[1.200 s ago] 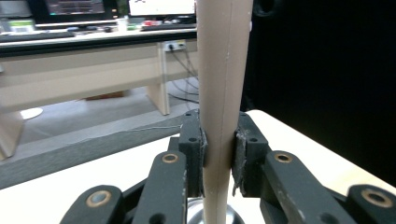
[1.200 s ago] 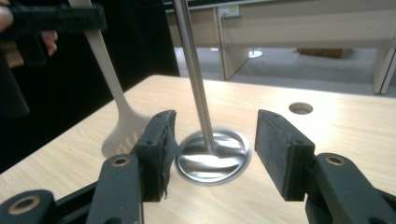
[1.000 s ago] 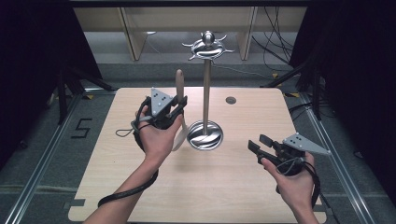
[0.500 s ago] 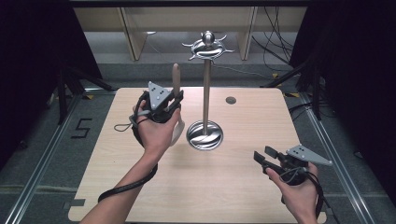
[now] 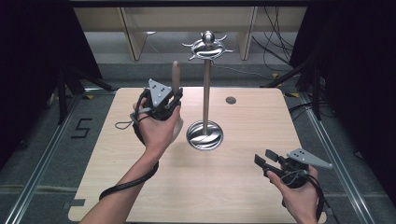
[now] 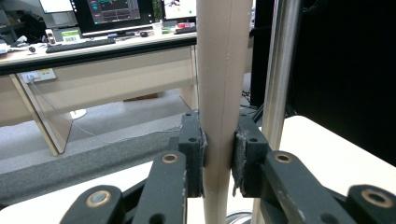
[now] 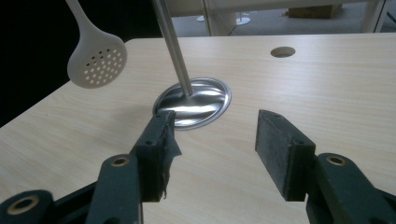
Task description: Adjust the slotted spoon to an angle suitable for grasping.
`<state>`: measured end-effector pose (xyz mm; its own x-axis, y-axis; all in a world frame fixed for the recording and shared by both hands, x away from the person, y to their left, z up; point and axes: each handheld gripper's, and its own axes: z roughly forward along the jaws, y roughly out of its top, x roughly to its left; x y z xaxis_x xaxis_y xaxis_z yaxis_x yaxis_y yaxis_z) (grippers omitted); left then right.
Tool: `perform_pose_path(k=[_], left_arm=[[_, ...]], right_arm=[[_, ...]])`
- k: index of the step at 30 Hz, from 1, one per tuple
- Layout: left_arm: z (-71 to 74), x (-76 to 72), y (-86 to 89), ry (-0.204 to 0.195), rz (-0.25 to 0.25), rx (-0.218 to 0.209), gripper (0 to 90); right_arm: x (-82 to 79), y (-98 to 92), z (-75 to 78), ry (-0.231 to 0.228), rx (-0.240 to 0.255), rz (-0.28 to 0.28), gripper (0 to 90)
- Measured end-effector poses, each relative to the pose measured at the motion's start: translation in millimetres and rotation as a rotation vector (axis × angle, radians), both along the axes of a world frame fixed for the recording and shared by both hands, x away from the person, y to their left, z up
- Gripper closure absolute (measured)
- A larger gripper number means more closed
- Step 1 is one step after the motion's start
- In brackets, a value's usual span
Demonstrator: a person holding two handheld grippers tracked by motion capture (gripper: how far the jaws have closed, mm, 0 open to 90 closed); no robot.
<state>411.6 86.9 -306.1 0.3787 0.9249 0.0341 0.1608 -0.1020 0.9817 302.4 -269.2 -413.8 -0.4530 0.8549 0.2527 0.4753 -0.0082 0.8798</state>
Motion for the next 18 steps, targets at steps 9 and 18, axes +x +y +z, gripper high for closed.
perform_pose_path(k=[9, 18], left_arm=[[3.0, 5.5, -6.0, -0.018, 0.026, 0.028, 75.7], [7.9, 7.8, -8.1, -0.038, 0.044, 0.059, 75.7]], right_arm=[[-0.8, -12.9, -10.4, 0.032, 0.033, -0.033, 47.9], [-1.8, -19.5, -8.8, 0.012, 0.035, -0.040, 47.9]])
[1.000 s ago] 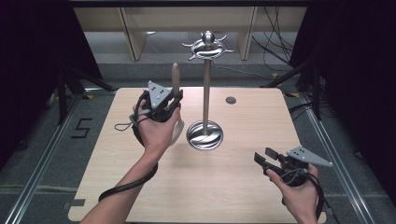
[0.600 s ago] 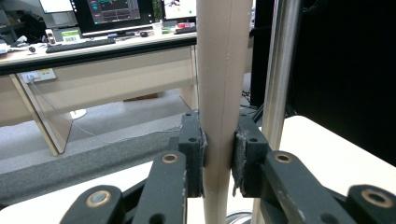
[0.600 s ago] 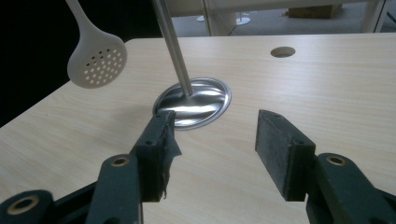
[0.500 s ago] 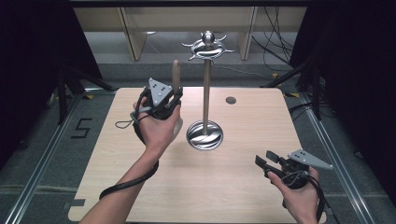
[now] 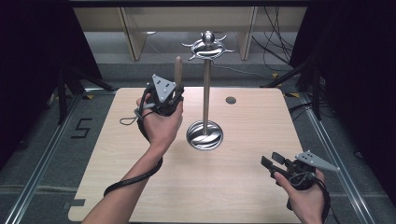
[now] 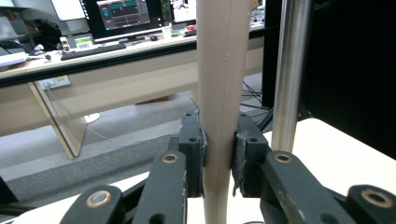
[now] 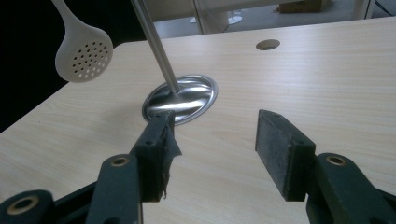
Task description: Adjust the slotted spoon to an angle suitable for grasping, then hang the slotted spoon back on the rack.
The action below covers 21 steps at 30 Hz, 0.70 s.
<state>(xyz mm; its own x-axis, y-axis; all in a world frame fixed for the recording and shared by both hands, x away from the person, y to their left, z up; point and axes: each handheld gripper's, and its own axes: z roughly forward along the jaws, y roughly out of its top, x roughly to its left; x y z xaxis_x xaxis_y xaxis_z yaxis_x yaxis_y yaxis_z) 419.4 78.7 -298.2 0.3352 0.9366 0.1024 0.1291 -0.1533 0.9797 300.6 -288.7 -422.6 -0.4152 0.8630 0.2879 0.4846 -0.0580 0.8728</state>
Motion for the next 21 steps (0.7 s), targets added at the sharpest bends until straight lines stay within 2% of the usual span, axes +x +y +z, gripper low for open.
perform_pose_path(k=[2, 3, 4, 6, 7, 8, 11, 12, 13, 14, 15, 16, 17, 18, 21], left_arm=[[0.8, -0.2, -0.6, 0.000, 0.003, 0.001, 75.7], [2.0, -1.1, -1.1, -0.007, 0.011, -0.001, 75.7], [2.4, -2.0, -1.5, -0.010, 0.013, 0.006, 75.7], [2.2, -2.5, -2.4, -0.016, 0.017, 0.011, 75.7], [1.6, -3.1, -3.9, -0.020, 0.020, 0.022, 75.7], [1.6, -3.1, -3.9, -0.020, 0.020, 0.022, 75.7], [0.9, -0.4, -4.1, -0.016, 0.042, 0.024, 75.7], [1.2, 0.2, -4.2, -0.016, 0.048, 0.030, 75.6], [1.8, 0.3, -4.8, -0.017, 0.053, 0.038, 75.7], [2.5, 0.1, -5.8, -0.025, 0.056, 0.046, 75.6], [3.4, -0.5, -6.7, -0.030, 0.060, 0.056, 75.7], [4.3, -1.0, -7.8, -0.033, 0.062, 0.059, 75.7], [4.3, -1.0, -7.8, -0.033, 0.062, 0.059, 75.7], [5.9, -0.7, -9.2, -0.037, 0.064, 0.067, 75.6], [6.4, -0.5, -11.3, -0.042, 0.070, 0.082, 75.6]], right_arm=[[-0.1, 0.3, -0.3, 0.009, 0.003, 0.002, 47.9], [-0.1, -1.0, -0.6, -0.011, -0.022, 0.001, 47.9], [-0.2, -0.8, -0.4, -0.013, -0.022, 0.003, 47.9], [0.6, 0.8, -0.1, -0.002, 0.008, 0.015, 47.9], [1.1, 0.1, -0.4, -0.002, -0.007, 0.011, 47.9], [0.7, 2.8, -0.4, 0.010, 0.009, -0.002, 47.9], [3.7, 3.7, -0.3, 0.000, 0.002, 0.020, 47.8], [4.4, 3.3, -0.2, -0.007, -0.015, 0.019, 47.7], [3.4, 5.7, 0.5, 0.021, 0.023, 0.032, 47.7], [5.8, 4.1, -0.6, -0.004, -0.001, 0.040, 47.7], [4.5, 5.8, -0.1, 0.015, 0.015, 0.034, 47.7], [6.4, 4.7, -1.4, -0.016, -0.004, 0.043, 47.6], [6.4, 4.7, -1.4, -0.016, -0.004, 0.043, 47.6], [6.0, 4.9, -1.3, 0.005, -0.001, 0.040, 47.6], [5.5, 5.5, -1.1, 0.002, 0.010, 0.046, 47.6]])
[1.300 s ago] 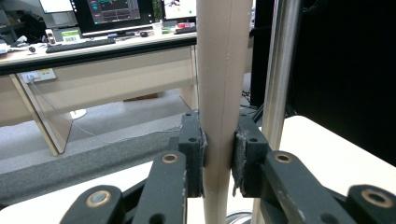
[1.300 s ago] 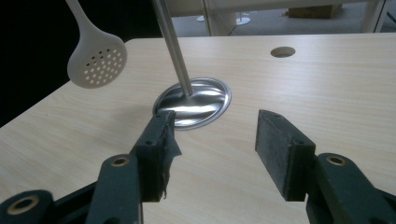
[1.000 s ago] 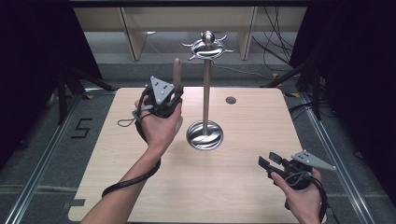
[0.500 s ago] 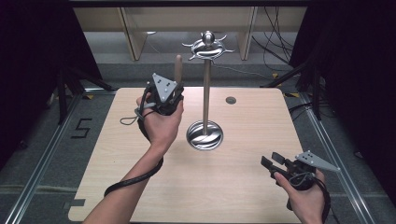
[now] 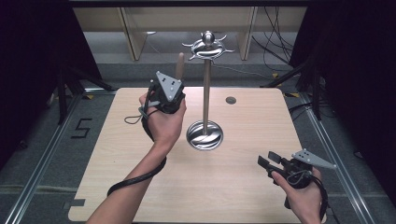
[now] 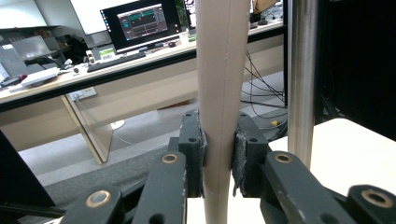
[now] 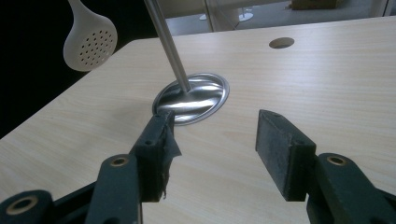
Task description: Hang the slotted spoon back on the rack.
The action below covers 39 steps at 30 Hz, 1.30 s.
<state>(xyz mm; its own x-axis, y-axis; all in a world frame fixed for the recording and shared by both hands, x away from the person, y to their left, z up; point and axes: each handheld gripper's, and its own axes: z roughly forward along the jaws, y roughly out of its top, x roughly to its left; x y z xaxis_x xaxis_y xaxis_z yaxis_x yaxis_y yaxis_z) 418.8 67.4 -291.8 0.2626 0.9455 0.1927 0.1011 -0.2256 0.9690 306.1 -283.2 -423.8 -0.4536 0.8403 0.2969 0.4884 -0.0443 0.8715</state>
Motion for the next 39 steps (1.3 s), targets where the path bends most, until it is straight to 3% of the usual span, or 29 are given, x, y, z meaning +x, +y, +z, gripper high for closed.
perform_pose_path(k=[5, 6, 8, 9, 11, 12, 15, 16, 21, 22, 39], left_arm=[[-2.6, -0.3, -2.6, 0.008, 0.001, 0.009, 75.6], [-3.2, -0.2, -3.3, 0.008, 0.004, 0.009, 75.6], [-3.1, 0.0, -4.5, 0.004, 0.007, 0.012, 75.6], [-2.8, -0.2, -4.8, 0.000, 0.010, 0.017, 75.6], [-2.3, -0.5, -5.2, -0.002, 0.011, 0.022, 75.6], [-1.7, -0.7, -5.7, -0.006, 0.013, 0.027, 75.6], [-1.1, -1.2, -6.0, -0.010, 0.015, 0.025, 75.5], [-0.4, -2.3, -6.4, -0.015, 0.018, 0.032, 75.5], [-1.1, -3.2, -7.8, -0.017, 0.022, 0.048, 75.4], [-1.6, -2.7, -7.8, -0.015, 0.025, 0.053, 75.4], [-4.1, -7.2, -17.3, -0.054, 0.052, 0.127, 73.1]], right_arm=[[-2.8, 1.2, 3.5, 0.001, -0.004, -0.007, 47.6], [-4.2, 4.7, 4.6, 0.020, 0.025, -0.013, 47.6], [-2.1, 4.5, 3.2, -0.005, -0.001, -0.001, 47.6], [-3.3, 5.8, 4.0, 0.016, 0.006, -0.003, 47.6], [-2.7, 6.5, 3.1, 0.010, 0.007, 0.004, 47.6], [-1.8, 5.7, 1.9, -0.005, -0.018, 0.010, 47.6], [-1.4, 6.1, 1.2, -0.007, -0.012, 0.009, 47.5], [-1.7, 5.3, 1.7, -0.002, -0.023, 0.008, 47.4], [-2.7, 8.8, 1.6, 0.021, 0.018, 0.002, 47.4], [-1.2, 7.3, 1.6, -0.001, -0.015, 0.012, 47.4], [-1.1, 8.0, 0.9, 0.016, -0.008, 0.017, 47.1]])
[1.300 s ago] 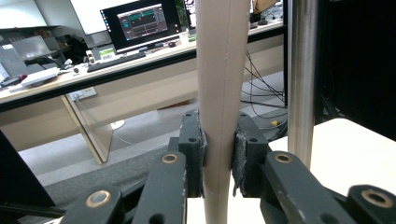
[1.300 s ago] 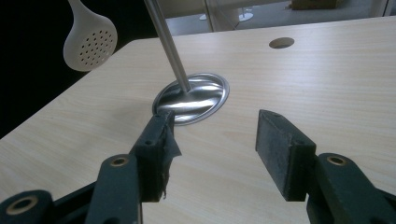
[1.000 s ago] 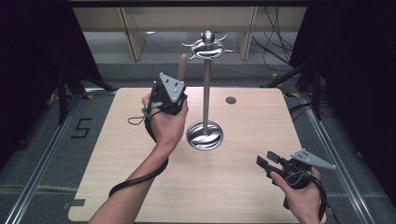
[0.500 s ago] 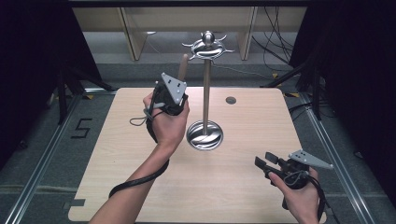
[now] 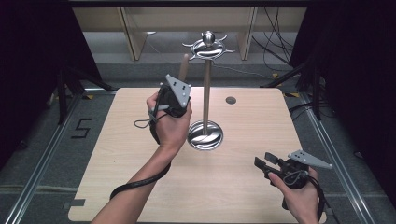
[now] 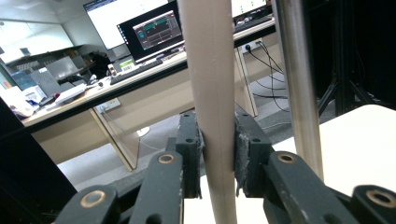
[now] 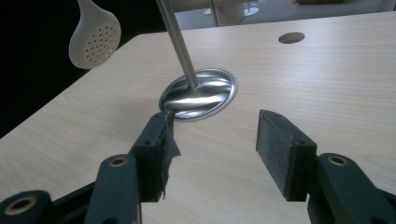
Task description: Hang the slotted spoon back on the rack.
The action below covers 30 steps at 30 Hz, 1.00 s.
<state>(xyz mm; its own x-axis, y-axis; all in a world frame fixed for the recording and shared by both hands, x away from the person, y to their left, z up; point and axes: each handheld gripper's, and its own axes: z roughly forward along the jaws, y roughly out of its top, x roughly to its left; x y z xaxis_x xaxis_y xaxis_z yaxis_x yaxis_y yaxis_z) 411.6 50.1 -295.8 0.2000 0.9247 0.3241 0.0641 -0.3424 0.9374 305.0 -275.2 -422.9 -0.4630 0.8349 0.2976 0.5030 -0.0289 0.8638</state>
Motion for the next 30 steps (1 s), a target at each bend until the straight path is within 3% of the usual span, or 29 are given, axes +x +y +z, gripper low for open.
perform_pose_path(k=[17, 22, 26, 27, 29, 30], left_arm=[[-2.8, -4.5, -10.7, -0.016, 0.007, 0.075, 69.0], [-3.8, -4.2, -9.7, -0.023, -0.014, 0.072, 68.1], [-4.4, -3.9, -9.9, -0.022, -0.038, 0.068, 66.4], [-4.4, -4.0, -10.2, -0.023, -0.043, 0.067, 66.0], [-4.4, -3.9, -10.6, -0.025, -0.049, 0.066, 65.1], [-4.8, -3.8, -11.4, -0.029, -0.058, 0.064, 64.7]], right_arm=[[0.2, 1.0, -1.0, -0.001, -0.007, 0.012, 46.5], [0.0, 0.5, -0.9, 0.001, -0.022, 0.010, 46.2], [-0.2, 1.8, -0.9, 0.007, -0.008, 0.012, 45.9], [-2.1, 4.5, -0.4, 0.041, 0.018, 0.000, 45.8], [-1.2, 4.4, -1.6, 0.026, 0.011, 0.001, 45.7], [-2.3, 5.1, -0.3, 0.042, 0.020, 0.001, 45.6]])
